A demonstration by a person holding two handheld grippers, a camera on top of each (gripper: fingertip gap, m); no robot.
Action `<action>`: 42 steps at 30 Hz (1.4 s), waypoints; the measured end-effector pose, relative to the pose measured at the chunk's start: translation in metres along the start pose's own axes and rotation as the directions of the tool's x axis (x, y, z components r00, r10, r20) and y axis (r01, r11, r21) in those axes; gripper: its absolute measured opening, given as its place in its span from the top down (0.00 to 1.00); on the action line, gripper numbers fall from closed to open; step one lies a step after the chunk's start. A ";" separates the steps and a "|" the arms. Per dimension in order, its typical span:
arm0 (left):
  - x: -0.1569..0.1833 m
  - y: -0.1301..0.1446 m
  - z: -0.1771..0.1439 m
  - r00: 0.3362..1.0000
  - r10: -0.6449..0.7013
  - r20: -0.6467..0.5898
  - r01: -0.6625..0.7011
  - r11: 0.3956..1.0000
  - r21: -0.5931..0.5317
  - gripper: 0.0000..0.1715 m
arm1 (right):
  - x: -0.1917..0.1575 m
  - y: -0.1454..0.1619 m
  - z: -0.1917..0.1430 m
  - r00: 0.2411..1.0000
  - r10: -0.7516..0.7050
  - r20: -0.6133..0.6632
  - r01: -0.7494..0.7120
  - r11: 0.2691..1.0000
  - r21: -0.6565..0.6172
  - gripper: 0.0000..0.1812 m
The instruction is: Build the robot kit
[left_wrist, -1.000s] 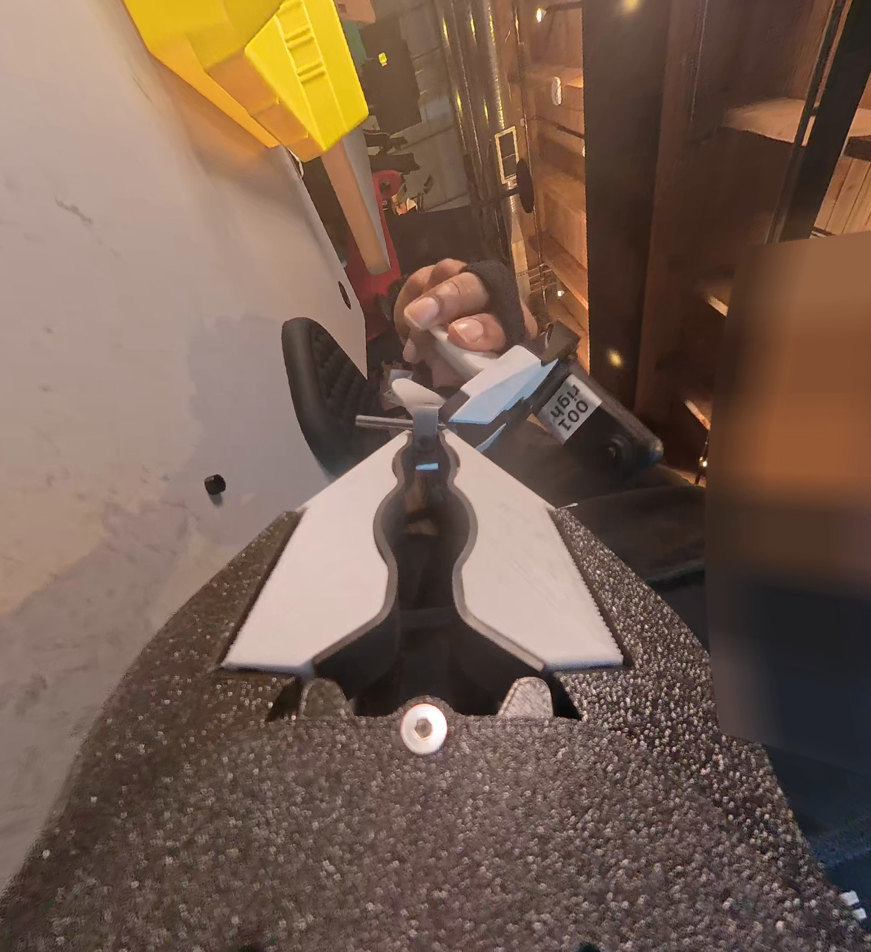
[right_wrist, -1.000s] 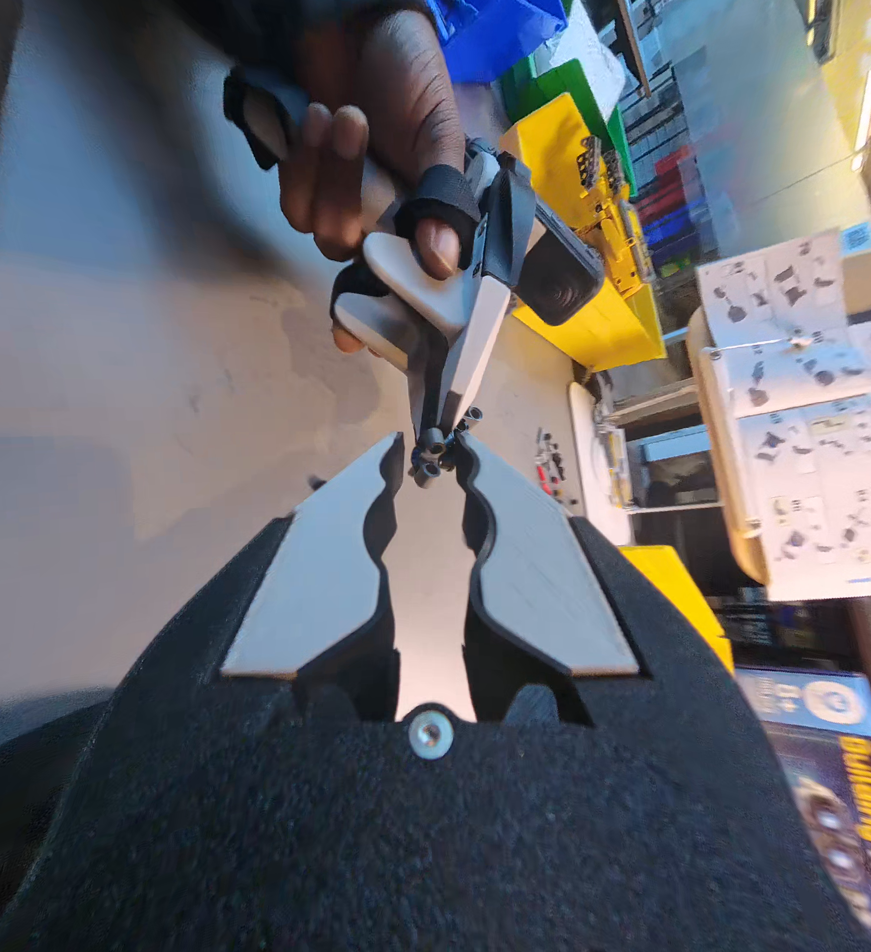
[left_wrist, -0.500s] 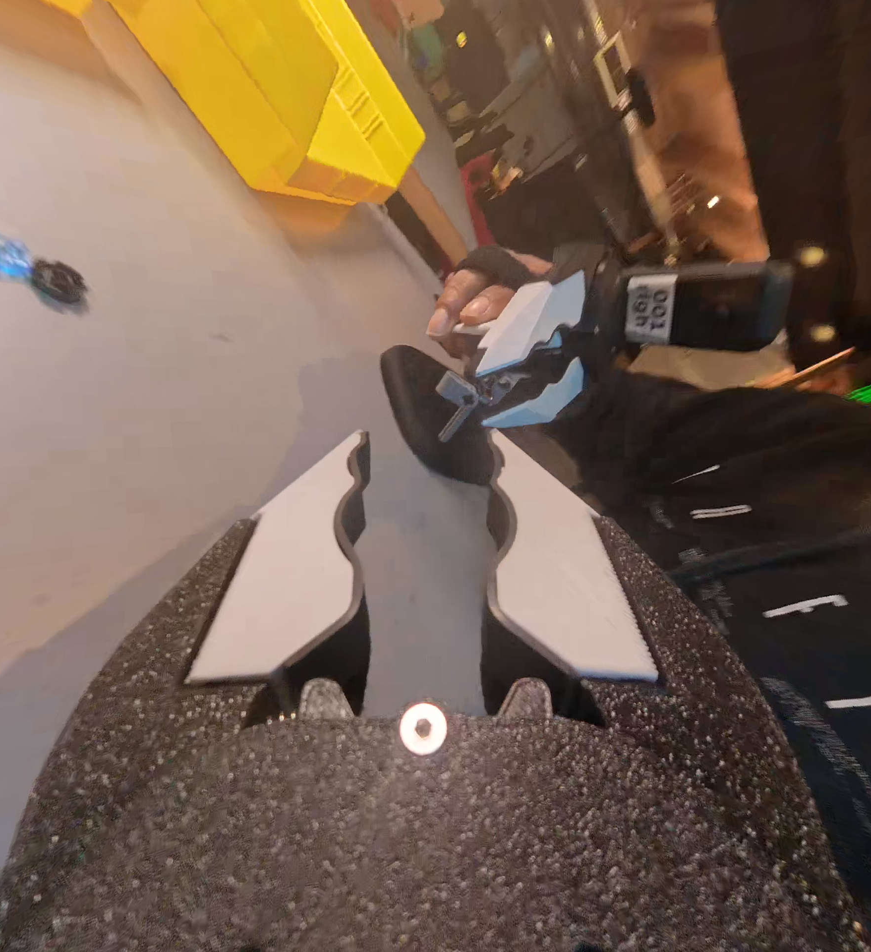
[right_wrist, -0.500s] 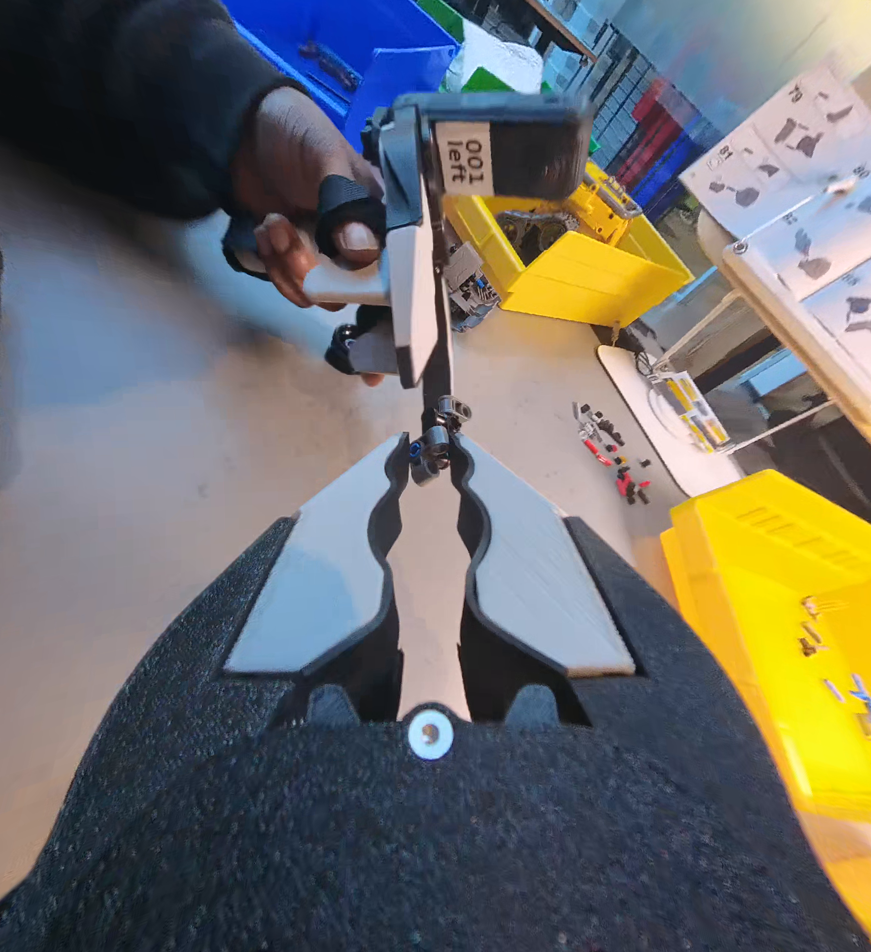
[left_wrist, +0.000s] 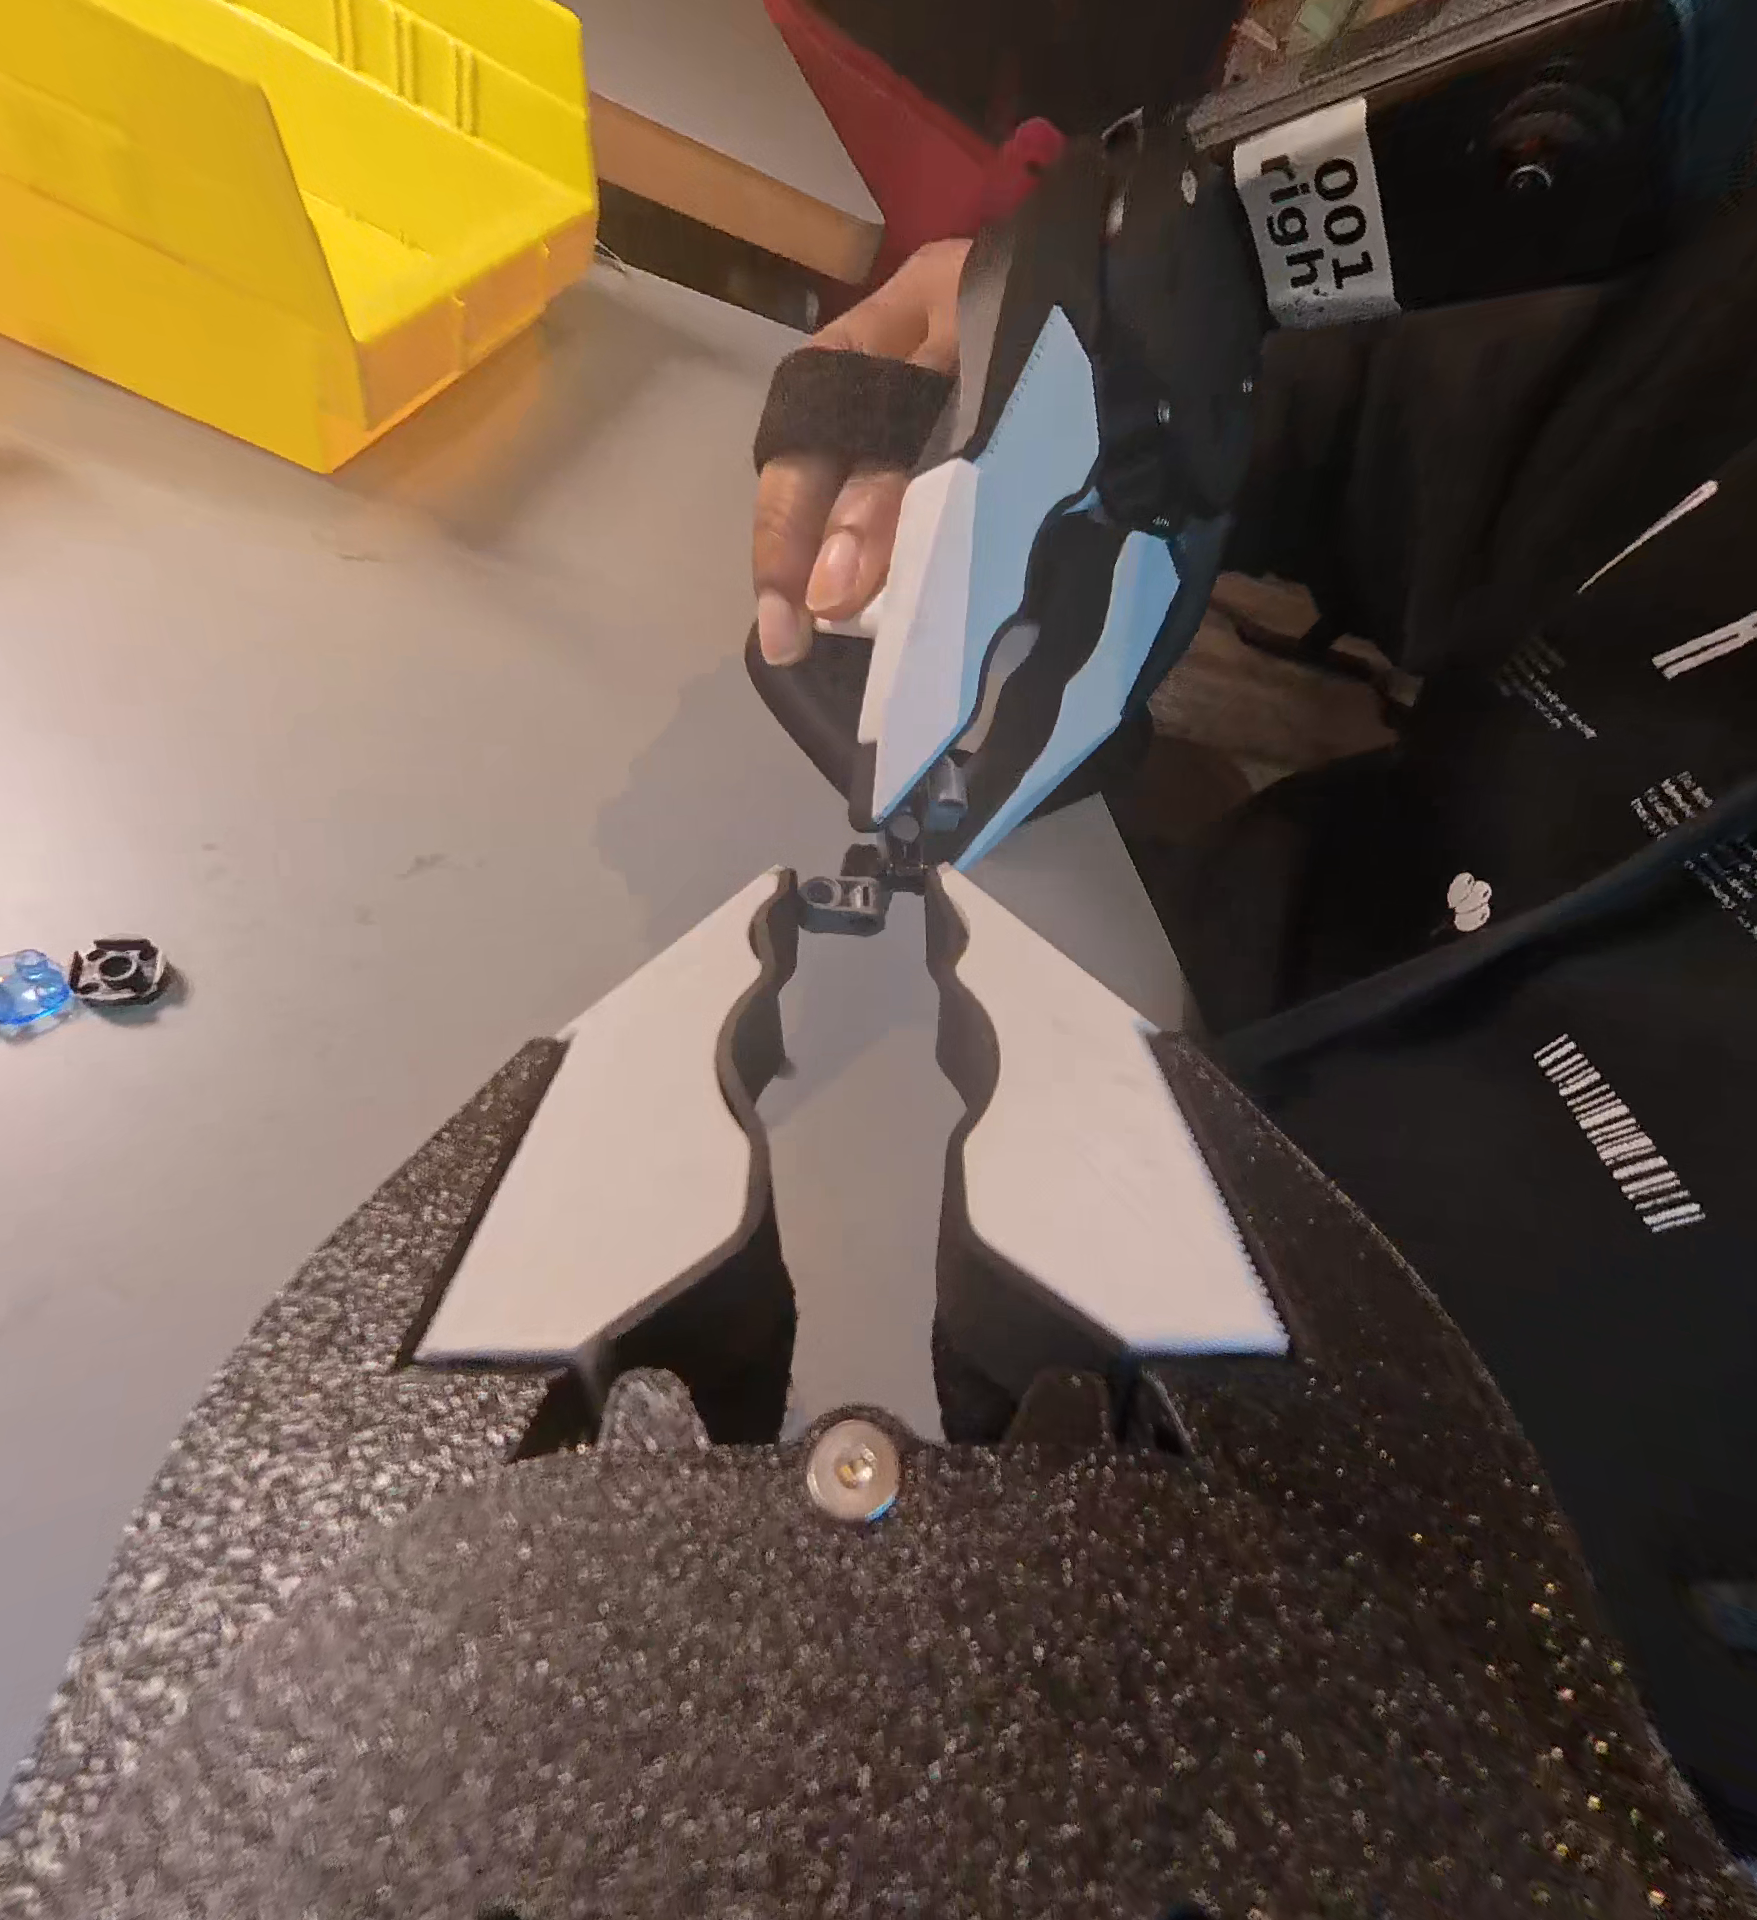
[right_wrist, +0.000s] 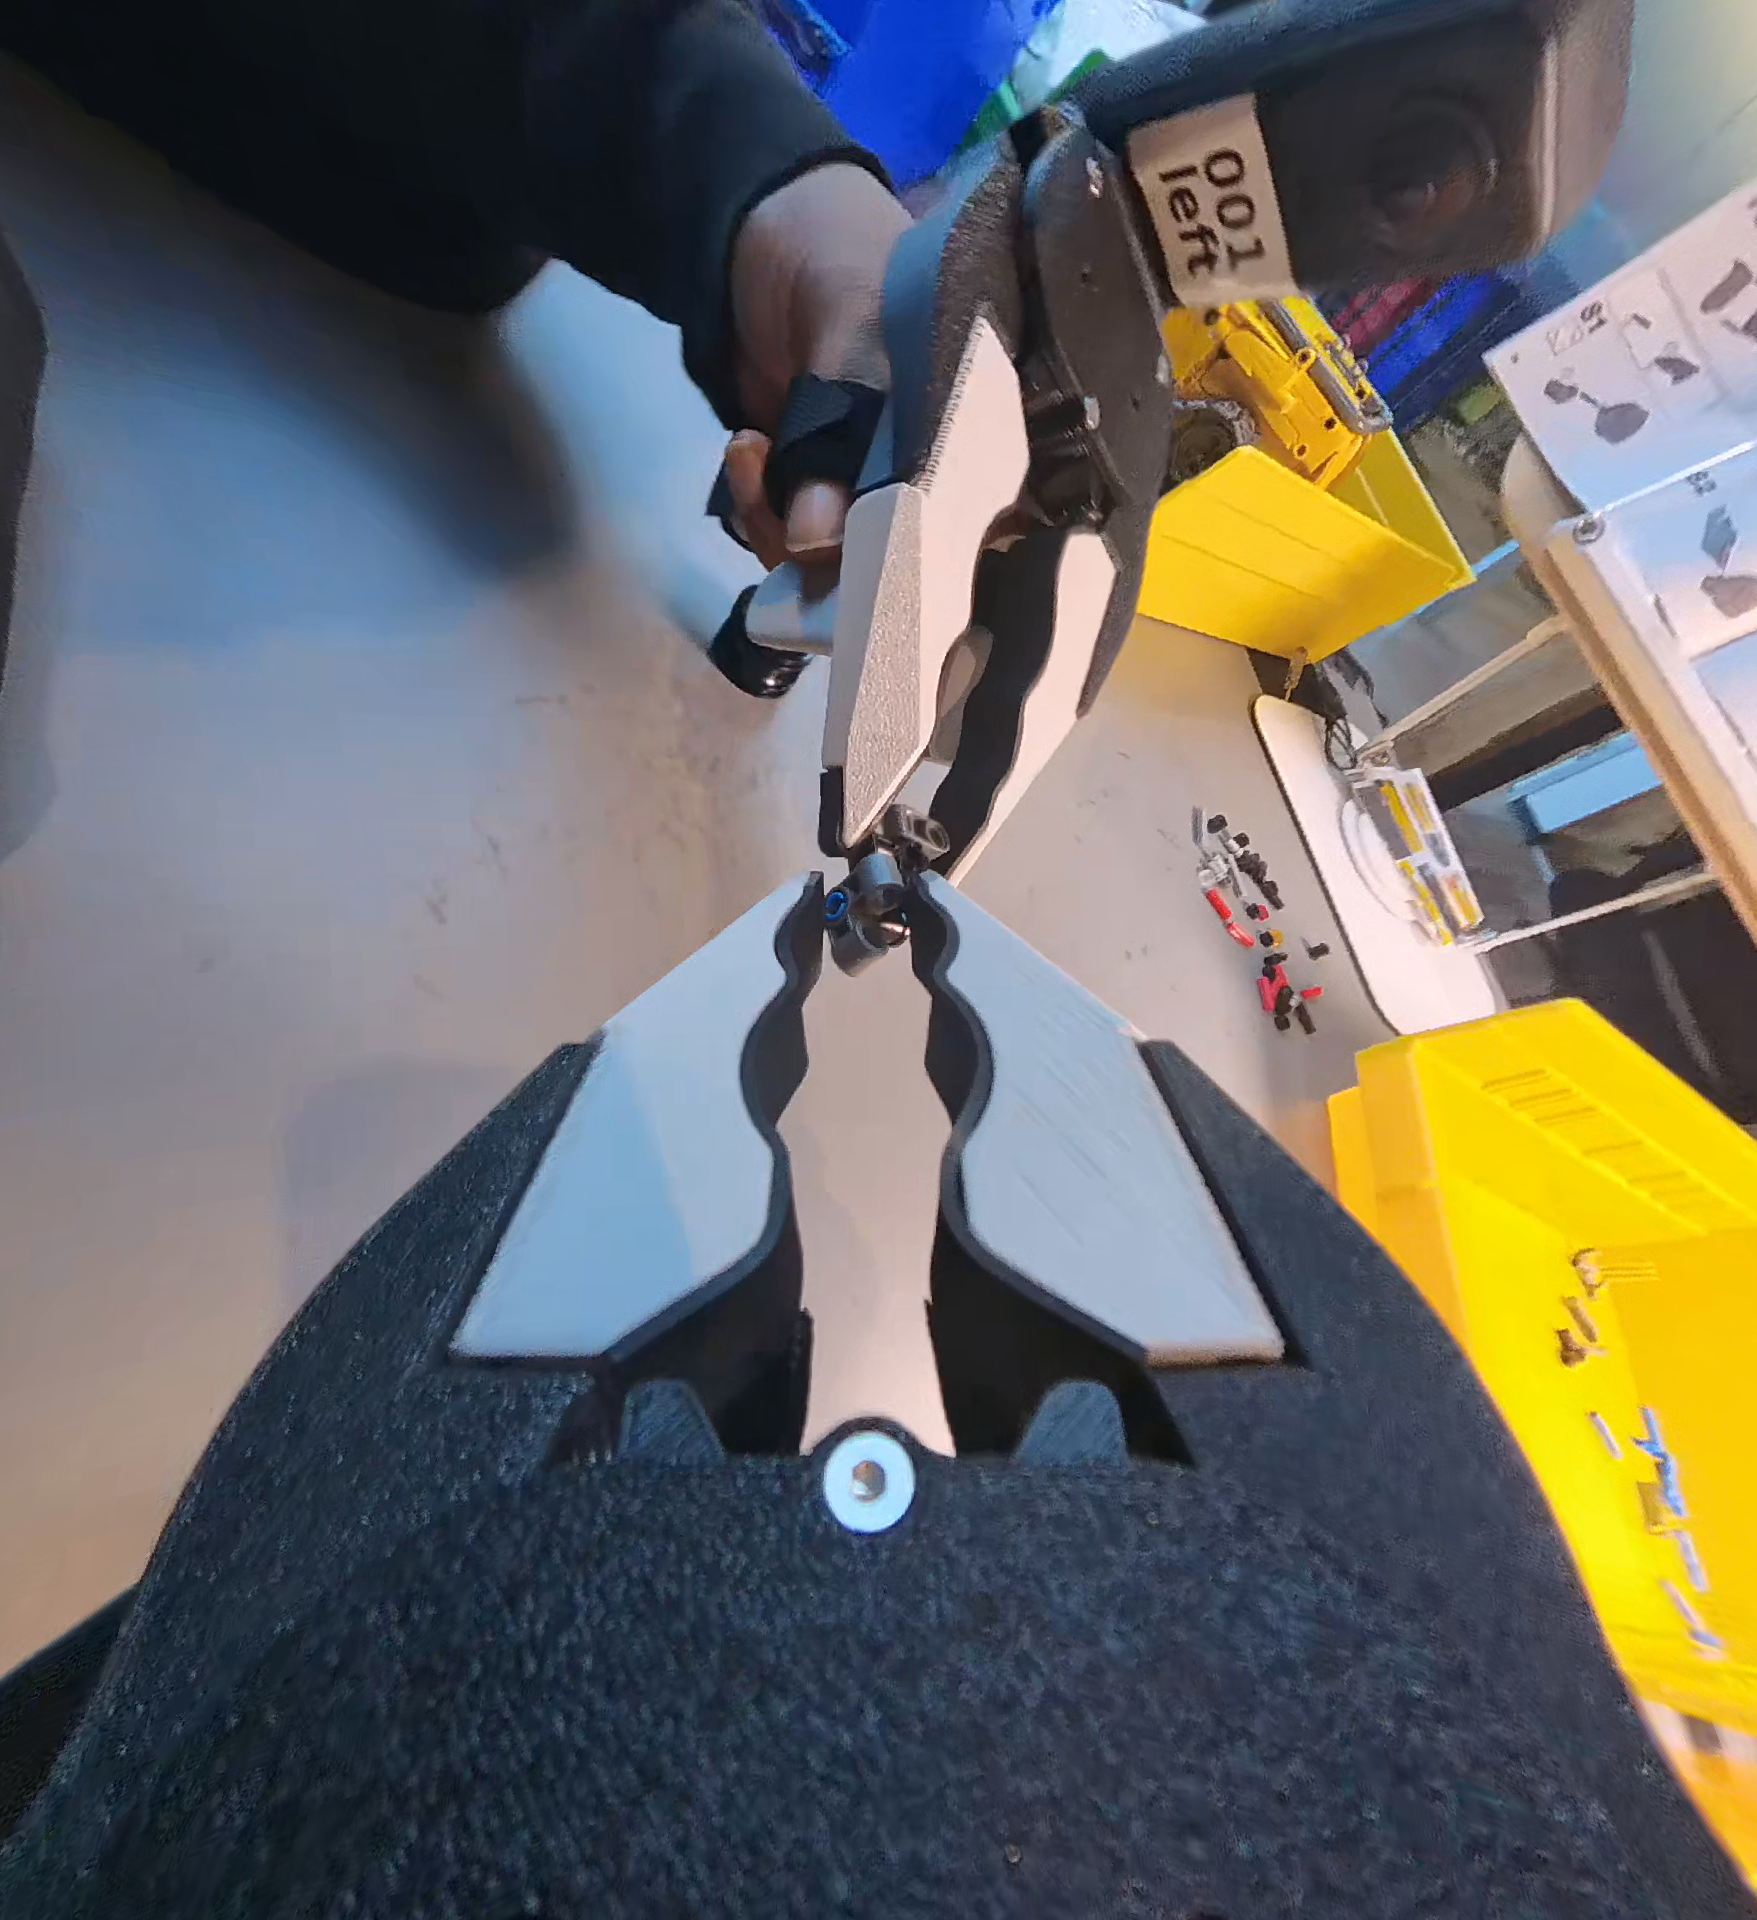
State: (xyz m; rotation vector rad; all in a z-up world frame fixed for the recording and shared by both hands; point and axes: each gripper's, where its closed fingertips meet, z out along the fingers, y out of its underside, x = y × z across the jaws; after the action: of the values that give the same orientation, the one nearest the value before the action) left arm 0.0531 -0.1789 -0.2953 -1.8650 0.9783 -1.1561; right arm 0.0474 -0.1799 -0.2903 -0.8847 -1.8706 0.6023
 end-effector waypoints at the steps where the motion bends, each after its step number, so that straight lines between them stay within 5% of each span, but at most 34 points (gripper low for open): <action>1: 0.000 0.002 0.001 1.000 0.006 -0.019 -0.006 1.000 -0.017 0.86 | -0.002 0.000 0.000 0.999 -0.037 0.002 0.037 0.999 -0.006 0.91; 6: -0.001 0.013 0.006 0.995 0.016 -0.098 -0.025 0.995 -0.098 0.87 | -0.010 0.007 0.002 0.972 -0.236 0.011 0.237 0.969 -0.074 0.90; 15: -0.008 0.024 0.009 0.992 -0.027 -0.124 0.004 0.983 -0.182 0.87 | -0.016 0.018 0.007 0.939 -0.343 0.034 0.344 0.927 -0.149 0.89; 42: -0.026 0.050 0.015 0.978 0.164 -0.129 -0.199 0.919 -0.340 0.87 | -0.031 0.042 0.025 0.920 -0.386 0.071 0.383 0.846 -0.371 0.92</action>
State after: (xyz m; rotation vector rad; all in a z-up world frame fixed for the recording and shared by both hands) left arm 0.0480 -0.1763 -0.3534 -1.9506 1.4621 -1.0176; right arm 0.0474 -0.1794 -0.3482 -0.7123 -2.1204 -0.0162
